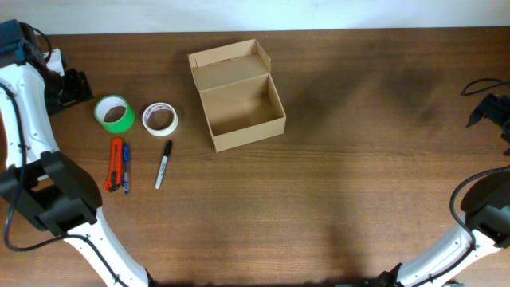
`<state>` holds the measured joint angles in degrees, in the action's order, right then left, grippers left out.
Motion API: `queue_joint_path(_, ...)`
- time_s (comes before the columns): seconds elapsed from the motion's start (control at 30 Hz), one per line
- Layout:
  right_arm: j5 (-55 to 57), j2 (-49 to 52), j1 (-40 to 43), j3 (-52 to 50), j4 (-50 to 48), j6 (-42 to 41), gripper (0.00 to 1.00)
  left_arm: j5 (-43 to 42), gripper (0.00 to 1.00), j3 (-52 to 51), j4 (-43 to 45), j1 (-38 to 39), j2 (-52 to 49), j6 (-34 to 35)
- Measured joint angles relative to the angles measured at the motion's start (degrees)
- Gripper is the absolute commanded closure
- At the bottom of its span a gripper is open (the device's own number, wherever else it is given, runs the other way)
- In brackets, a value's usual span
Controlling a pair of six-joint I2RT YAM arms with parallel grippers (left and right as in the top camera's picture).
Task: Pack container
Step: 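Lower the left gripper onto the green tape roll and grasp it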
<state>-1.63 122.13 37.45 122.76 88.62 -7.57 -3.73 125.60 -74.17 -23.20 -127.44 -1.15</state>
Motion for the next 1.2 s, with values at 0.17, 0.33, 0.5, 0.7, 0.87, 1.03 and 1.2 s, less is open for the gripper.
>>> queue_joint_path(0.17, 0.0, 0.0, 0.0, 0.0, 0.0, 0.0, 0.01, 0.2, 0.28, 0.0, 0.0, 0.0, -5.4, -0.8)
queue_joint_path(0.33, 0.0, 0.0, 0.0, 0.0, 0.0, 0.0, 0.01, 0.3, 0.27, 0.0, 0.7, 0.0, -8.9, -1.9)
queue_joint_path(0.5, 0.0, 0.0, 0.0, 0.0, 0.0, 0.0, 0.01, 0.4, 0.28, 0.0, 2.3, 0.0, -9.0, -2.5)
queue_joint_path(0.7, 0.0, 0.0, 0.0, 0.0, 0.0, 0.0, 0.01, 0.4, 0.29, 0.0, 2.5, 0.0, -11.1, -2.6)
queue_joint_path(0.87, 0.0, 0.0, 0.0, 0.0, 0.0, 0.0, 0.01, 0.4, 0.37, 0.0, 3.3, 0.0, -14.0, -2.6)
queue_joint_path(1.03, 0.0, 0.0, 0.0, 0.0, 0.0, 0.0, 0.01, 0.4, 0.57, 0.0, 4.0, 0.0, -14.9, -2.9)
queue_joint_path(1.2, 0.0, 0.0, 0.0, 0.0, 0.0, 0.0, 0.01, 0.6, 0.84, 0.0, 4.8, 0.2, -14.9, -3.1)
